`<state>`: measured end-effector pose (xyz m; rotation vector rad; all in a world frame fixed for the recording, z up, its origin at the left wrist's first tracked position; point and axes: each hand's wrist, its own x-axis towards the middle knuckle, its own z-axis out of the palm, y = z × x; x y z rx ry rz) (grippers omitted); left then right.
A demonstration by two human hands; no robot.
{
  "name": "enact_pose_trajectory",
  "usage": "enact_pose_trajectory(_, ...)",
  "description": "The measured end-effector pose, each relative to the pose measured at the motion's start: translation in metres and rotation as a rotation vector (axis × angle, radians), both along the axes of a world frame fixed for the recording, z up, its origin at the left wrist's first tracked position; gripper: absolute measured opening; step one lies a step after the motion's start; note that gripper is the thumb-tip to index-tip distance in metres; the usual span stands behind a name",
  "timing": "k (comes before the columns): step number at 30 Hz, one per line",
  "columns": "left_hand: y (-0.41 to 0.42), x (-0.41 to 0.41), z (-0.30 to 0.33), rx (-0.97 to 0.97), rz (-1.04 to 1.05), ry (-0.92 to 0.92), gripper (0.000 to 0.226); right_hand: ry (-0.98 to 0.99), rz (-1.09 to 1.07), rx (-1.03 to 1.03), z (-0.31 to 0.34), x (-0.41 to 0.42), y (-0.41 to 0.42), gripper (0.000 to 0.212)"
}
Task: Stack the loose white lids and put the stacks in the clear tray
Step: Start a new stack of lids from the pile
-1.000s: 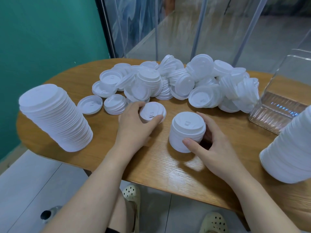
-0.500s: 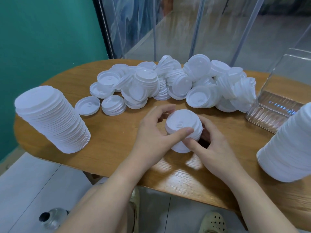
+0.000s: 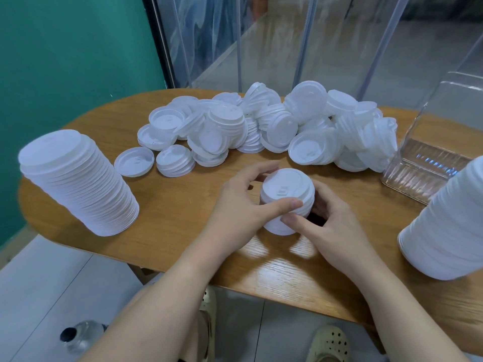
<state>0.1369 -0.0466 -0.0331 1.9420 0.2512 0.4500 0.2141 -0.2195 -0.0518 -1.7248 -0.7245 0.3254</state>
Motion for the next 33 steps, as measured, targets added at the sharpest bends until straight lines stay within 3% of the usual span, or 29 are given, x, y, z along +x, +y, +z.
enact_pose_trajectory(8,0.003,0.002,0.001,0.073,-0.061,-0.027,0.045,-0.004,-0.011,-0.007,-0.005,0.003,0.001,0.074)
enact_pose_trajectory(15,0.005,0.003,0.001,0.078,-0.044,-0.006,0.056,-0.004,-0.019,-0.012,-0.003,0.002,0.001,0.066)
enact_pose_trajectory(20,0.003,0.001,0.003,0.063,-0.032,0.028,0.065,0.03,-0.03,-0.003,-0.004,0.002,0.0,0.084)
enact_pose_trajectory(23,0.009,0.001,0.006,0.046,-0.041,0.002,0.052,0.028,-0.026,0.003,-0.002,0.001,0.001,0.083)
enact_pose_trajectory(25,0.022,0.007,0.009,0.053,0.085,-0.064,0.039,0.032,-0.019,0.006,-0.002,0.0,0.002,0.079)
enact_pose_trajectory(28,0.056,0.029,0.019,0.267,0.379,-0.134,0.04,0.031,-0.009,0.008,-0.003,0.001,0.003,0.081)
enact_pose_trajectory(30,0.078,0.048,0.03,0.503,0.466,-0.04,0.061,0.024,-0.012,0.014,-0.004,0.003,0.005,0.082)
enact_pose_trajectory(33,0.101,0.072,0.045,0.65,0.467,0.165,0.09,0.016,-0.014,0.018,-0.005,0.006,0.01,0.083)
